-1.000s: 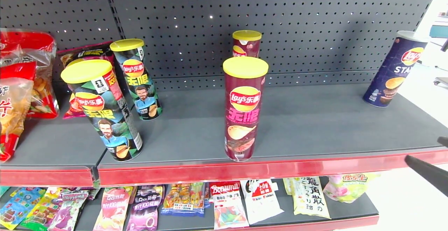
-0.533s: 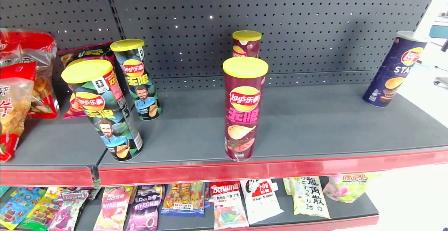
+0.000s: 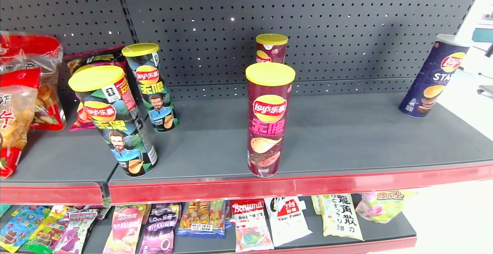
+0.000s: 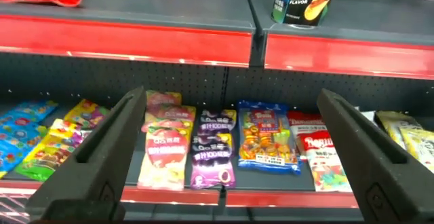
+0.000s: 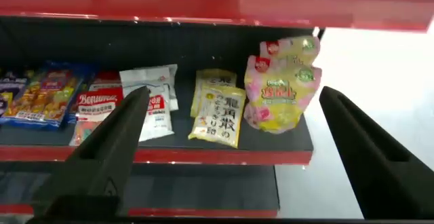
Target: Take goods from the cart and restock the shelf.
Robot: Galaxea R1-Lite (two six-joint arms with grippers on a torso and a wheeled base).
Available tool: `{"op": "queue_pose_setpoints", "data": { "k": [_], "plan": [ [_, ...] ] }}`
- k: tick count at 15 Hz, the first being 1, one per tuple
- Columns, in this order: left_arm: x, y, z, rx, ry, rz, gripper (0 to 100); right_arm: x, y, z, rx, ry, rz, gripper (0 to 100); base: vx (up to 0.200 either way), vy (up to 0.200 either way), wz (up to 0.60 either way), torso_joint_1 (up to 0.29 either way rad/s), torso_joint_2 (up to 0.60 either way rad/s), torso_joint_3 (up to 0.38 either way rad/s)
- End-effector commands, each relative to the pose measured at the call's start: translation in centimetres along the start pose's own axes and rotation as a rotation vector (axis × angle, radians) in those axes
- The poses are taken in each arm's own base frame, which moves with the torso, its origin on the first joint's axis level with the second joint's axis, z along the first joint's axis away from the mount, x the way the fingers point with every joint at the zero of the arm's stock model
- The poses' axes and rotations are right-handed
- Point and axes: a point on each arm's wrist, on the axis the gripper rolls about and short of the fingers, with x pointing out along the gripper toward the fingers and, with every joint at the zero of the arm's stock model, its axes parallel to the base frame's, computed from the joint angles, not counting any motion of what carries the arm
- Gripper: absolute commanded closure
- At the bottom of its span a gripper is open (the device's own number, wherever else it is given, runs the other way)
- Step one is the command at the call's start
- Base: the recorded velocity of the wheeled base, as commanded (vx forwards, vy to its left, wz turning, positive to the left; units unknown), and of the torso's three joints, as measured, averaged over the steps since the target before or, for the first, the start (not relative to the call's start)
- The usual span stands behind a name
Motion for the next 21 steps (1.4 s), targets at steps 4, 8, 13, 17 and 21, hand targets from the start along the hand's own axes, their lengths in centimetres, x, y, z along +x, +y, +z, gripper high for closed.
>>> {"op": "queue_pose_setpoints", "data": {
  "k": [4, 8, 13, 17, 21],
  "plan": [
    [0.14, 0.04, -0.42, 0.060, 0.009, 0.005, 0, 0.62, 0.03, -0.72, -0.007, -0.105, -0.008, 0, 0.000, 0.000, 0.00, 0.000, 0.00, 0.000],
    [0.21, 0.03, -0.48, 0.103, 0.000, -0.001, 0, 0.60, -0.19, -0.72, 0.087, -0.108, -0.104, 0, 0.000, 0.000, 0.00, 0.000, 0.00, 0.000],
    [0.21, 0.03, -0.48, 0.103, 0.000, -0.001, 0, 0.86, -0.04, -1.31, 0.054, -0.090, -0.051, 0, 0.000, 0.000, 0.00, 0.000, 0.00, 0.000],
    [0.21, 0.03, -0.48, 0.101, 0.000, -0.001, 0, 0.87, -0.02, -1.40, 0.063, -0.082, -0.045, 0, -0.050, 0.000, 0.00, 0.001, 0.00, 0.001],
    [0.21, 0.03, -0.48, 0.101, 0.000, -0.001, 0, 0.87, -0.02, -1.40, 0.062, -0.081, -0.045, 0, -0.200, 0.000, 0.00, 0.002, 0.00, 0.001]
  ]
}}
